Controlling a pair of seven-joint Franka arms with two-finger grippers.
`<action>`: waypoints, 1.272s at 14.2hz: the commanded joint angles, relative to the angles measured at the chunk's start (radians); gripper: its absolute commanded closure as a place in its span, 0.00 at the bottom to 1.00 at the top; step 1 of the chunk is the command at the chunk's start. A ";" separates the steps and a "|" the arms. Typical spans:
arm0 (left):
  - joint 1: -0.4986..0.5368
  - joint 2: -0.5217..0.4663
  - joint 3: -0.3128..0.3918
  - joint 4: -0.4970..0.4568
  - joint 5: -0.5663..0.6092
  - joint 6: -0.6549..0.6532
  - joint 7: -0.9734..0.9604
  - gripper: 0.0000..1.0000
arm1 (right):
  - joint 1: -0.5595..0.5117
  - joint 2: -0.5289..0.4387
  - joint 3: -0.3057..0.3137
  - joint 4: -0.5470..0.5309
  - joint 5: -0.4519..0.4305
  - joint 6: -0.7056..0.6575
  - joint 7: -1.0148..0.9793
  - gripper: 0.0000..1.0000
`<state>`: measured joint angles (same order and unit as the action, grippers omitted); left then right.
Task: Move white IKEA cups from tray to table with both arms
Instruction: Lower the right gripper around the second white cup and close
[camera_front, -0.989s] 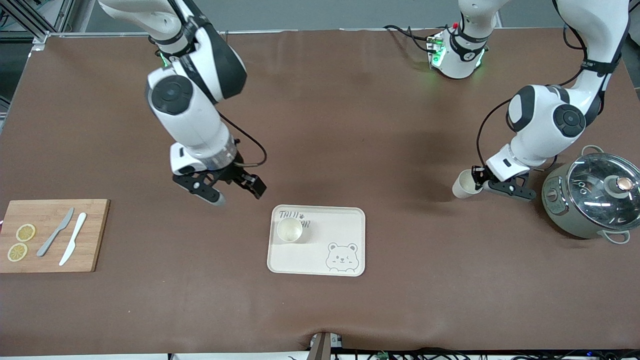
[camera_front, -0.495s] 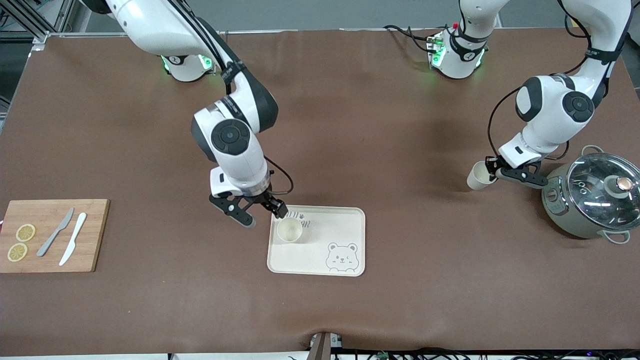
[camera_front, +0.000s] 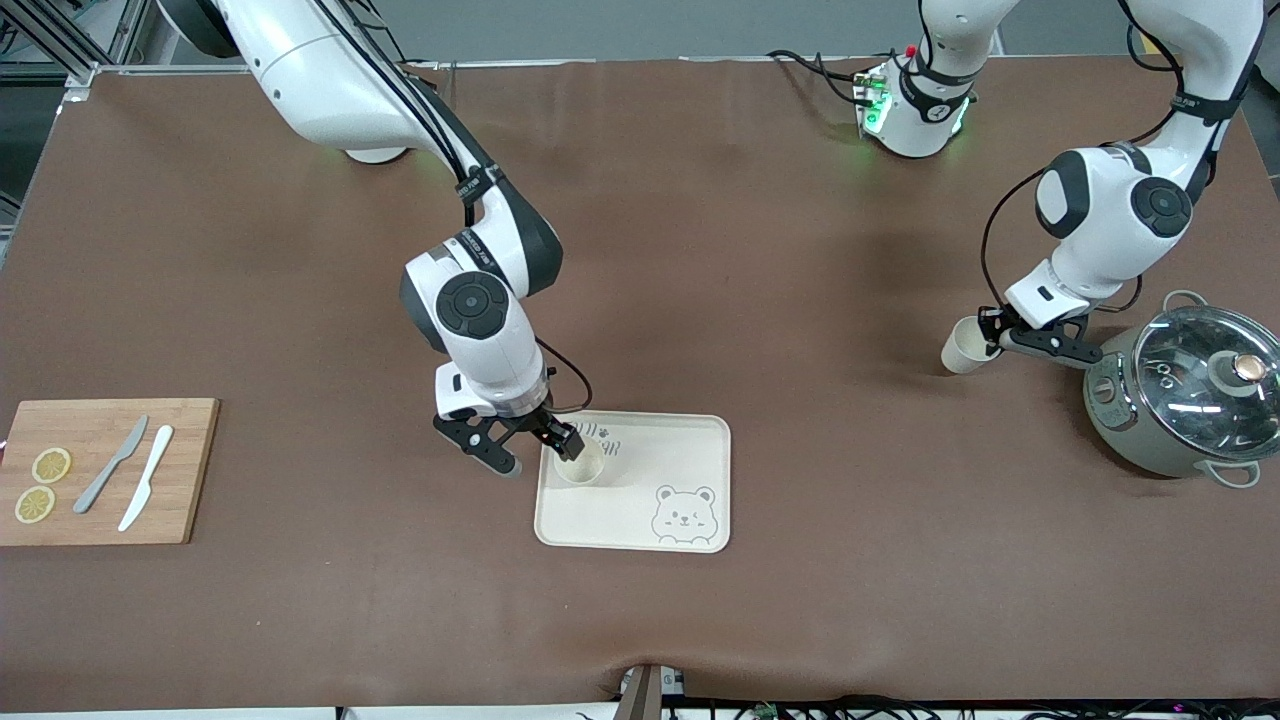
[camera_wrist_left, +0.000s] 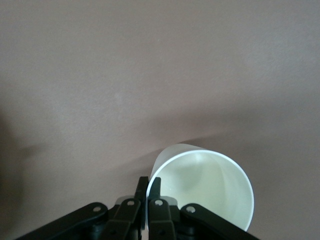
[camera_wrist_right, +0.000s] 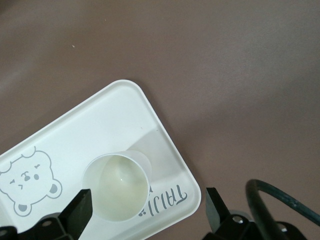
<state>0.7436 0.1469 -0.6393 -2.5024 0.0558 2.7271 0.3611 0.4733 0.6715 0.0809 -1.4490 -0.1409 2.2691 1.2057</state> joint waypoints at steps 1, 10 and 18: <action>0.036 0.008 -0.020 -0.013 0.009 0.023 0.018 1.00 | -0.001 0.031 -0.001 0.030 -0.046 0.007 0.025 0.00; 0.037 0.069 -0.020 -0.001 0.004 0.049 0.024 1.00 | -0.010 0.114 -0.001 0.028 -0.074 0.059 0.026 0.00; 0.037 0.065 -0.040 0.002 0.004 0.051 0.025 0.51 | 0.007 0.129 0.000 0.025 -0.074 0.067 0.026 0.00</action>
<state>0.7594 0.2096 -0.6546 -2.5008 0.0558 2.7634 0.3712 0.4775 0.7780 0.0776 -1.4481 -0.1845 2.3375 1.2065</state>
